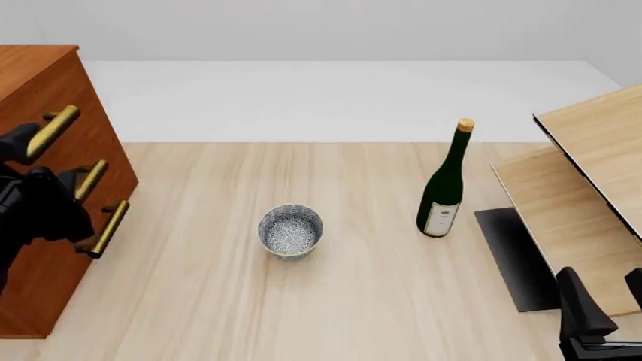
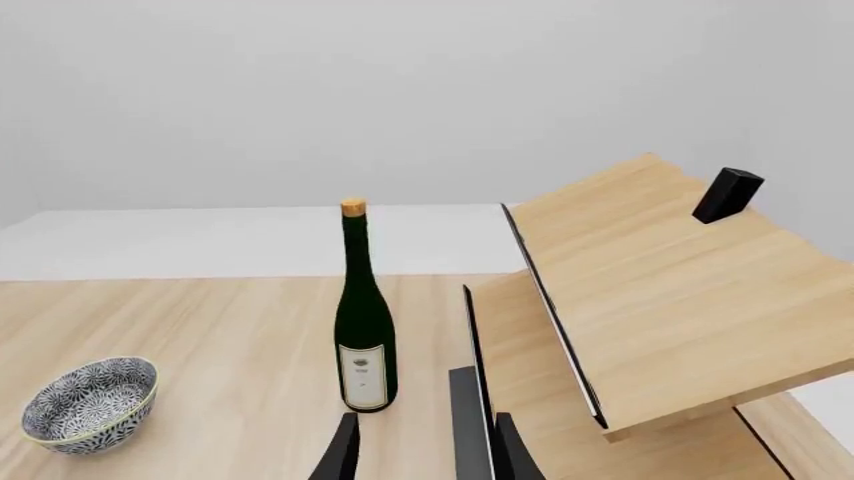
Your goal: Close the bottom drawer of the cabinet and open the top drawer.
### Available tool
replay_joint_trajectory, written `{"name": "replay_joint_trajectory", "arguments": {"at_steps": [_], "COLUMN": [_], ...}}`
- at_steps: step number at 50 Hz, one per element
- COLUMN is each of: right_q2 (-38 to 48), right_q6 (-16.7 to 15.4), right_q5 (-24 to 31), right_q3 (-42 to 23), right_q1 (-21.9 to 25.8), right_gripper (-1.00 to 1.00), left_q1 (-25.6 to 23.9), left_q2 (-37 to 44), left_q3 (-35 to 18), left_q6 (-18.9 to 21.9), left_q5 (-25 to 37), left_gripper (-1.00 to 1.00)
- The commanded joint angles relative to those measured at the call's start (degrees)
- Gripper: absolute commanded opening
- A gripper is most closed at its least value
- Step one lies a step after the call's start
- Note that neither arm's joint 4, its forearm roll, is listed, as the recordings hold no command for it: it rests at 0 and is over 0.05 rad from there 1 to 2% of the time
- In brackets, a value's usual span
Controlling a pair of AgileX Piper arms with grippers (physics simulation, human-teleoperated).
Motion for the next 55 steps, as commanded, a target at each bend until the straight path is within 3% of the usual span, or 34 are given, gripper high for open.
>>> {"name": "replay_joint_trajectory", "arguments": {"at_steps": [1,55], "right_q2": [0.0,0.4], "right_q6": [0.0,-0.1], "right_q5": [0.0,-0.3], "right_q3": [0.0,0.0], "right_q1": [0.0,0.0], "right_gripper": [1.00,1.00], "left_q1": [1.7,9.7], "left_q2": [1.7,12.0], "left_q3": [-0.2,-1.5], "left_q6": [0.2,1.6], "left_q5": [-1.5,-9.6], "left_gripper": [1.00,1.00]}}
